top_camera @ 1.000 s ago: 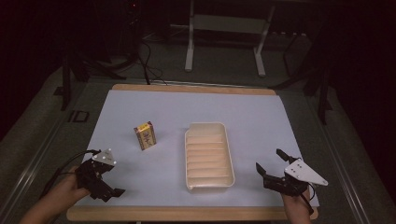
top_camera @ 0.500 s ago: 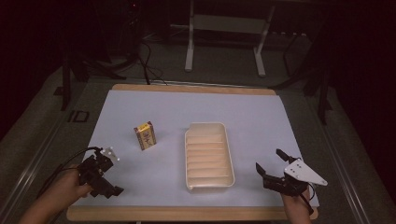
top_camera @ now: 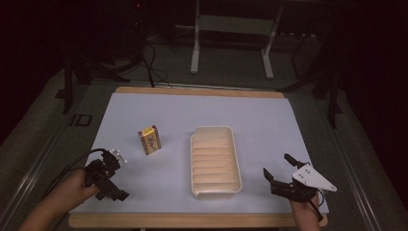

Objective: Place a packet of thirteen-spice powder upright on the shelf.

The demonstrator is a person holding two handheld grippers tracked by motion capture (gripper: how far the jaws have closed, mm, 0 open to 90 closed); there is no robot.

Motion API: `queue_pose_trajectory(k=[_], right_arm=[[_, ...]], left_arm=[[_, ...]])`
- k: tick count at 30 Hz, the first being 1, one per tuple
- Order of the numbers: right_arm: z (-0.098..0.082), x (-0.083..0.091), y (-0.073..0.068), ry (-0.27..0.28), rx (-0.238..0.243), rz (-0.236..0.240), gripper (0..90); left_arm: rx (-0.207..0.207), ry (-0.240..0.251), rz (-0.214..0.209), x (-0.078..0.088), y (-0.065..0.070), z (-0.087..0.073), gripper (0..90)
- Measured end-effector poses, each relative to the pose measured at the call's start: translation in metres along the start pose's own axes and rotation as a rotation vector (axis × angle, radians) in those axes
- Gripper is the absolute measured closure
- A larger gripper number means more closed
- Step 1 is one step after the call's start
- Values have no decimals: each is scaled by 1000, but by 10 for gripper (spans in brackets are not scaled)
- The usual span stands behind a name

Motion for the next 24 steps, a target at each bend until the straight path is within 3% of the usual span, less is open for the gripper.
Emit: queue_pose_trajectory(k=[8, 13, 24], right_arm=[[0, 0, 0, 2, 4, 0, 141], [0, 0, 0, 0, 3, -1, 141], [0, 0, -1, -1, 5, -2, 140]], left_arm=[[74, -81, 4, 0, -10, -2, 6], [68, -94, -15, 3, -11, 2, 6], [59, -152, 7, 13, -18, 11, 6]])
Point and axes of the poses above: each handheld gripper's, and its own axes: x roughly backward along the jaws, z roughly out of its top, y roughly to its right, the point moved 8 cm from there along -x, roughly forward along the jaws, and after that the axes turned 14 degrees about -z, right-handed, at the moved point
